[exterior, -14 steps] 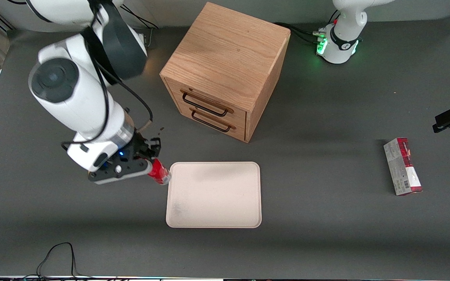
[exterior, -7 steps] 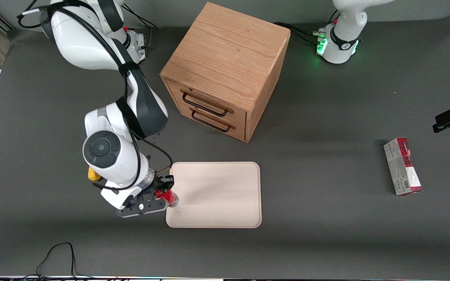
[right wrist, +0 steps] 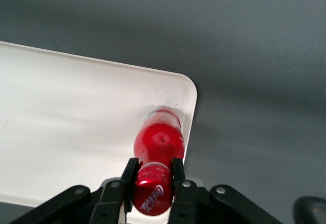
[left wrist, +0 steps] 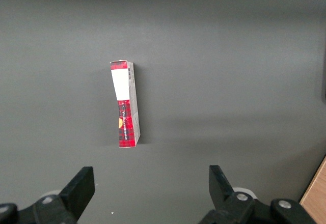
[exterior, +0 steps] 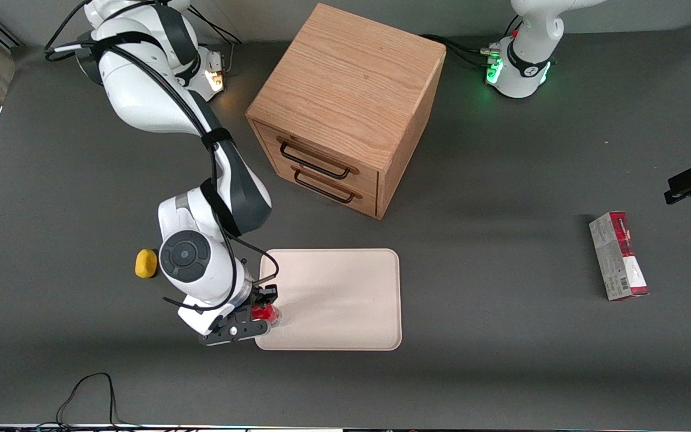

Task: Place coke bottle on tray
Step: 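Carry the upright bottle onto the tray's edge and lower it, then open the right gripper to release the bottle on the tray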

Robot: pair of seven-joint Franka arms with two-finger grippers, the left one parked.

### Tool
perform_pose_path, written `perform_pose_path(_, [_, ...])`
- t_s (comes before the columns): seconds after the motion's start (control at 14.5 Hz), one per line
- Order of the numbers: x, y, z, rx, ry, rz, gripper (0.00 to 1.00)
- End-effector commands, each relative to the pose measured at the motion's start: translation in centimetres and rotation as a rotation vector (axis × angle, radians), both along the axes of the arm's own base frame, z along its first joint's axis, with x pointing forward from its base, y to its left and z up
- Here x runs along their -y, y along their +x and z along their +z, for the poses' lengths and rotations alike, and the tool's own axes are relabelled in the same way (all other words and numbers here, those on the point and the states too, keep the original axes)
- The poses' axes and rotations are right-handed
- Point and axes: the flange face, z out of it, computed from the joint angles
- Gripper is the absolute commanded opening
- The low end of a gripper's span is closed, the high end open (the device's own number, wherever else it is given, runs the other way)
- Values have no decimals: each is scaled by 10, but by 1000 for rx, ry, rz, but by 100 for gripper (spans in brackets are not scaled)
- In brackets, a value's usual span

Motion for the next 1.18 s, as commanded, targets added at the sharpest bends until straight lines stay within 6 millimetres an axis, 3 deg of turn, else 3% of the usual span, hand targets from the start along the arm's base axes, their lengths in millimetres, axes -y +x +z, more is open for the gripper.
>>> perform_pose_path(0.0, [-2,5,-3,23,12,-7,5])
perform_pose_path(0.14, [-2,5,-7,19,10,-7,9])
perform_pose_path(0.21, [-2,5,-6,20,11,-13,28])
perform_pose_path(0.28, [-1,5,-6,21,10,-17,71])
perform_pose_path(0.35, [-1,4,-7,16,10,-21,100])
perform_pose_path(0.55, [1,3,-1,15,9,-24,100])
perform_pose_path(0.62, [1,2,11,23,13,-26,100])
perform_pose_path(1.11, [33,-48,142,-103,-63,-60,100])
